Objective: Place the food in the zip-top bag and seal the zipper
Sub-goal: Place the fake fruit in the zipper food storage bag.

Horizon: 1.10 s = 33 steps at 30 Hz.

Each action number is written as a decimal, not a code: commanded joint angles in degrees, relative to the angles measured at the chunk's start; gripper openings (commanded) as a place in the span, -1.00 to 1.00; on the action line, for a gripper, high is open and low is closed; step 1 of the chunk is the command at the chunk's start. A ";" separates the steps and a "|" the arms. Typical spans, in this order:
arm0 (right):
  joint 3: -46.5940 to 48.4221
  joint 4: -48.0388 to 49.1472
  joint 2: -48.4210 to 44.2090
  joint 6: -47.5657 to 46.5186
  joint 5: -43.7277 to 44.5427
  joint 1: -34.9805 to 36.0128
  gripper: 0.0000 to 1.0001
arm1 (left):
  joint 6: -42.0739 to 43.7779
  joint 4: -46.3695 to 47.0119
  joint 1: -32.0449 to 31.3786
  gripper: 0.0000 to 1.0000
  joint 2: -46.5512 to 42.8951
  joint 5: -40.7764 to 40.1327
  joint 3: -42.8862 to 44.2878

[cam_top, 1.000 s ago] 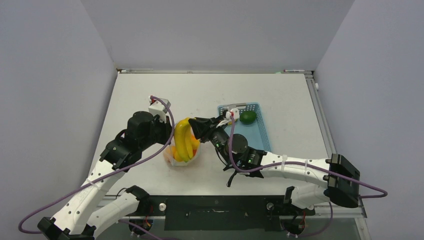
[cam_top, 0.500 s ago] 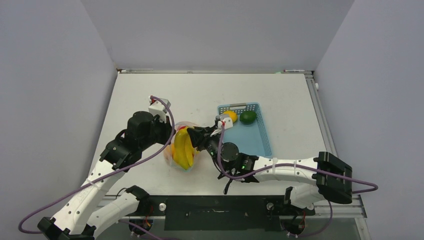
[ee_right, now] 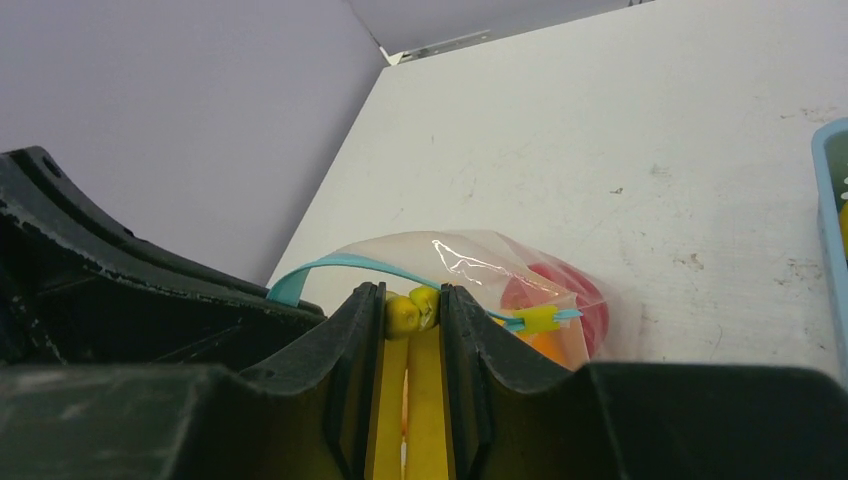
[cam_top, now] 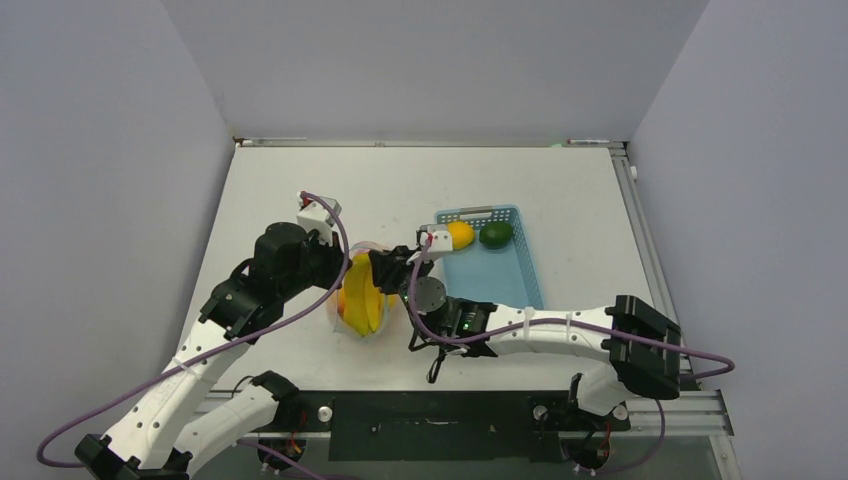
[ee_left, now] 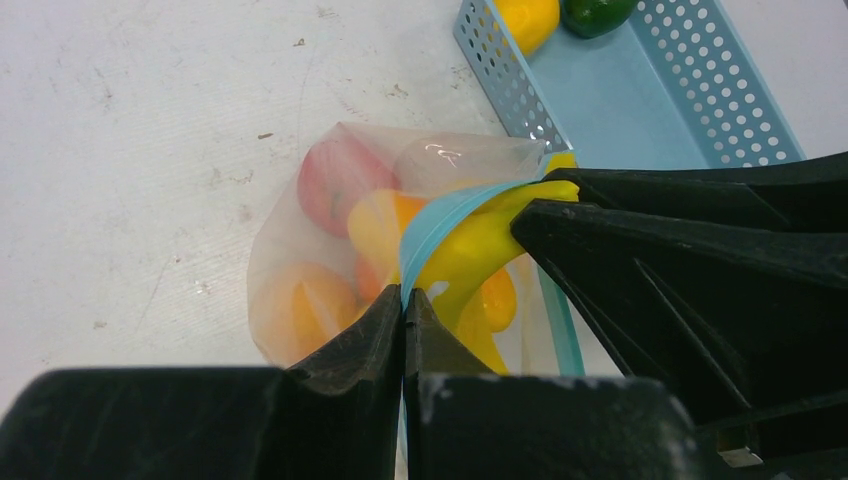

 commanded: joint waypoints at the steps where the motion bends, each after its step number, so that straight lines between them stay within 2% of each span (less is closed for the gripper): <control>1: 5.52 -5.37 1.97 6.83 6.40 0.38 -0.89 | 0.19 3.55 0.44 -1.00 -0.32 2.51 0.37; 6: 10.43 -11.43 5.59 12.83 10.66 0.00 -0.89 | 0.30 3.58 0.44 -1.00 -0.04 3.73 0.37; 10: 10.85 -12.98 7.49 17.27 14.39 0.01 -0.89 | 0.30 3.59 0.44 -1.00 -0.04 4.17 0.34; 22: 11.67 -13.82 10.16 20.95 14.45 0.08 -0.89 | 0.30 3.62 0.44 -1.00 0.05 4.62 0.37; 23: 11.58 -13.83 10.08 21.08 14.42 0.09 -0.86 | 0.30 3.57 0.44 -1.00 0.05 4.49 0.37; 25: 11.36 -13.90 9.76 20.96 14.18 0.06 -0.51 | 0.29 3.56 0.44 -1.00 0.00 4.28 0.30; 29: 11.22 -13.79 8.27 17.87 13.70 0.10 -0.16 | 0.26 3.44 0.44 -1.00 -0.02 3.84 0.41; 33: 10.98 -14.22 6.73 15.31 11.92 0.03 0.06 | 0.12 3.41 0.44 -1.00 -0.13 3.21 0.45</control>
